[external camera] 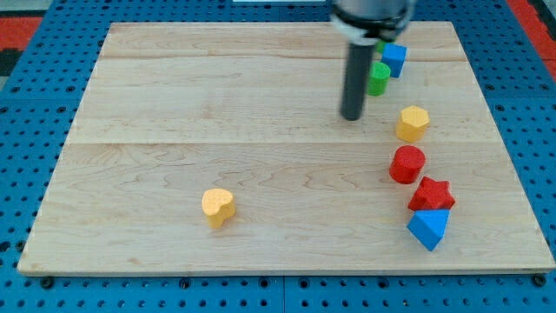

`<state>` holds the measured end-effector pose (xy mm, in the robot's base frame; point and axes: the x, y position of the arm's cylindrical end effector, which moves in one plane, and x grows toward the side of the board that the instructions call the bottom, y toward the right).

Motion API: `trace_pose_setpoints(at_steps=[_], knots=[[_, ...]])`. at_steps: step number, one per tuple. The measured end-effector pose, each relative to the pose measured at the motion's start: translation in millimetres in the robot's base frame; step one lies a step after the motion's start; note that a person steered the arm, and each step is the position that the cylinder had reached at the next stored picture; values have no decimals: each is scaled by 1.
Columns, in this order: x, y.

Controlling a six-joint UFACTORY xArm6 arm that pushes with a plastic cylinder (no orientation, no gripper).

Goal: Push the yellow hexagon to the yellow heart

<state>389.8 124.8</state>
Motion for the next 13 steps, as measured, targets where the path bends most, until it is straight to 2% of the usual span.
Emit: trace_pose_setpoints(at_steps=[1, 2, 3, 4, 5, 6, 7, 9, 10, 12, 13], knots=[[-5, 29], [-5, 91], [1, 106], [39, 103], [39, 36], [17, 27], [15, 39], [-13, -25], [-60, -54], [28, -67], [-7, -28]])
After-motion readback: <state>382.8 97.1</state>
